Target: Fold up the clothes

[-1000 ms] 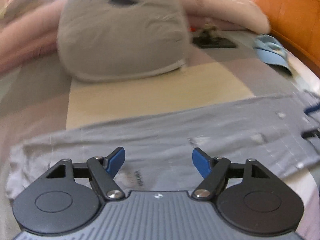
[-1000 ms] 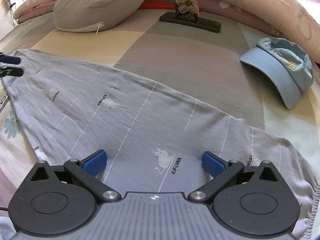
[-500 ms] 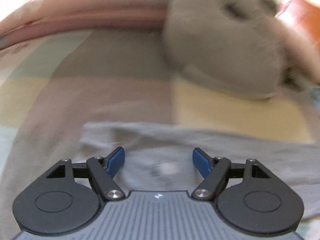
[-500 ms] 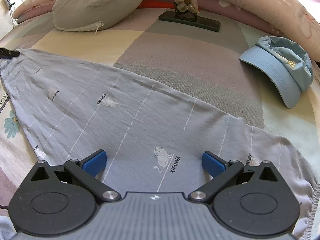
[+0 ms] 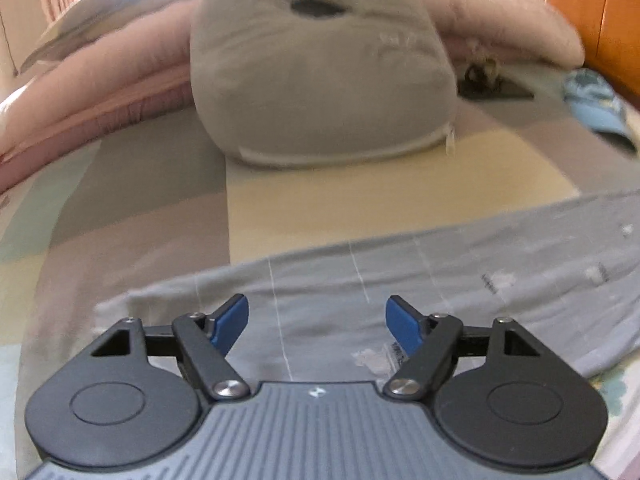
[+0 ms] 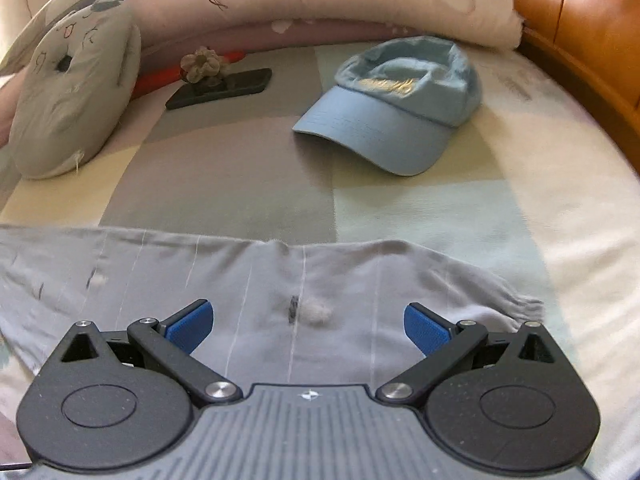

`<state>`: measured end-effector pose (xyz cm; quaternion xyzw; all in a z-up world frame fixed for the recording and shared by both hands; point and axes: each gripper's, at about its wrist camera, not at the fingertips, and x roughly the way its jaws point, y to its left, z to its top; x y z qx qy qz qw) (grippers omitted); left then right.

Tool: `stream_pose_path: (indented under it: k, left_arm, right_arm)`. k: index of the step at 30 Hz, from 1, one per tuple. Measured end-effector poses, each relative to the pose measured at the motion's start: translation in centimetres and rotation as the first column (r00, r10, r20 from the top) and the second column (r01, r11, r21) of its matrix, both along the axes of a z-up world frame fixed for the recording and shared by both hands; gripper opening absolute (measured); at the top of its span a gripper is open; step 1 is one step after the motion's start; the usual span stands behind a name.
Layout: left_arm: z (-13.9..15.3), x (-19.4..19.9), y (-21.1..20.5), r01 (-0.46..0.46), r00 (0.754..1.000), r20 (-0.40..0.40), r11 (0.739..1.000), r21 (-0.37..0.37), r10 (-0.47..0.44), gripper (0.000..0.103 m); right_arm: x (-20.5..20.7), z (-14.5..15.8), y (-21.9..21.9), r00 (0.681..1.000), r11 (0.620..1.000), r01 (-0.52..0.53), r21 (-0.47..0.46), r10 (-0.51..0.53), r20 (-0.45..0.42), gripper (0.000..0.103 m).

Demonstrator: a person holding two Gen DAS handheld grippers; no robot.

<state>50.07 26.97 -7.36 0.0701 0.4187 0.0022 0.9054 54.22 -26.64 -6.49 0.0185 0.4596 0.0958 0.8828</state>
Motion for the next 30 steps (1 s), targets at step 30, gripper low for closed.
stream_pose_path:
  k: [30]
  left_arm:
    - [0.7, -1.9, 0.3, -0.116, 0.993, -0.011, 0.993, -0.030, 0.115, 0.084]
  right_arm:
    - [4.2, -2.6, -2.0, 0.993, 0.984, 0.115, -0.139, -0.117, -0.005, 0.103]
